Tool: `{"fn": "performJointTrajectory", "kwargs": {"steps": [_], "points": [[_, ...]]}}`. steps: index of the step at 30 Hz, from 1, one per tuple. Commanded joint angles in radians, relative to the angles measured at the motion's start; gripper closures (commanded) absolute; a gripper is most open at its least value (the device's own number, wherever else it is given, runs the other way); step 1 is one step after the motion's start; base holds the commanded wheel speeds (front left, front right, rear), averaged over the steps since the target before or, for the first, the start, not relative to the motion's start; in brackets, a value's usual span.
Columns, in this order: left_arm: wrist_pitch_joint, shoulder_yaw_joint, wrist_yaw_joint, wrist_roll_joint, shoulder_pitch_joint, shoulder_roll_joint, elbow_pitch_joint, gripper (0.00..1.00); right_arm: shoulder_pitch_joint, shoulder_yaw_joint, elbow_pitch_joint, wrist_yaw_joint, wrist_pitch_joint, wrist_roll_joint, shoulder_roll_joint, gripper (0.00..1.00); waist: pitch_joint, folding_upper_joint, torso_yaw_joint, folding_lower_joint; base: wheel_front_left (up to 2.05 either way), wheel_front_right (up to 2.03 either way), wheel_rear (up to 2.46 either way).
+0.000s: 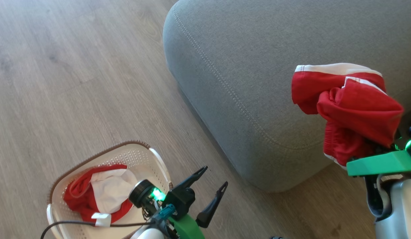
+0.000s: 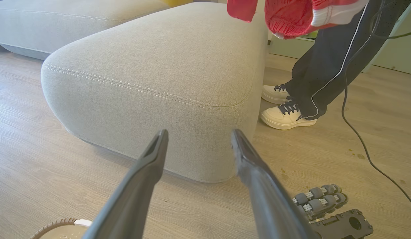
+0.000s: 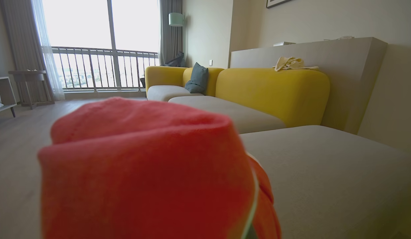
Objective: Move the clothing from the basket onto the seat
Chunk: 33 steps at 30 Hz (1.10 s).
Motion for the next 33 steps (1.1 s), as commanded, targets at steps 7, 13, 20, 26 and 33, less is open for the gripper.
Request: {"fn": "performJointTrajectory", "kwargs": {"steps": [7,13,20,26,33], "points": [[-0.01,0.028,-0.001,0.001,-0.031,0.013,-0.033,0.0,-0.067,-0.053,-0.04,0.0,-0.006,-0.03,-0.04,1.0,0.041,0.0,0.04,-0.0001,0.0,0.0,0.0],[-0.01,0.016,-0.001,0.02,-0.085,0.059,-0.028,0.0,-0.172,-0.123,-0.006,0.0,-0.006,0.033,-0.086,1.0,0.157,0.0,0.072,-0.0001,0.0,0.0,0.0],[-0.01,0.029,-0.001,0.045,-0.164,0.128,-0.033,0.0,-0.373,-0.133,0.052,0.0,-0.006,0.101,-0.153,1.0,0.306,0.0,0.085,-0.0001,0.0,0.0,0.0],[-0.01,0.02,-0.001,0.061,-0.238,0.179,-0.039,0.0,-0.552,-0.058,0.143,0.0,-0.006,0.11,-0.205,1.0,0.405,0.0,0.094,-0.0001,0.0,0.0,0.0],[-0.01,-0.007,-0.001,0.069,-0.273,0.187,-0.026,0.0,-0.708,0.046,0.354,0.0,-0.006,0.139,-0.29,1.0,0.457,0.0,0.126,-0.0001,0.0,0.0,0.0]]}}
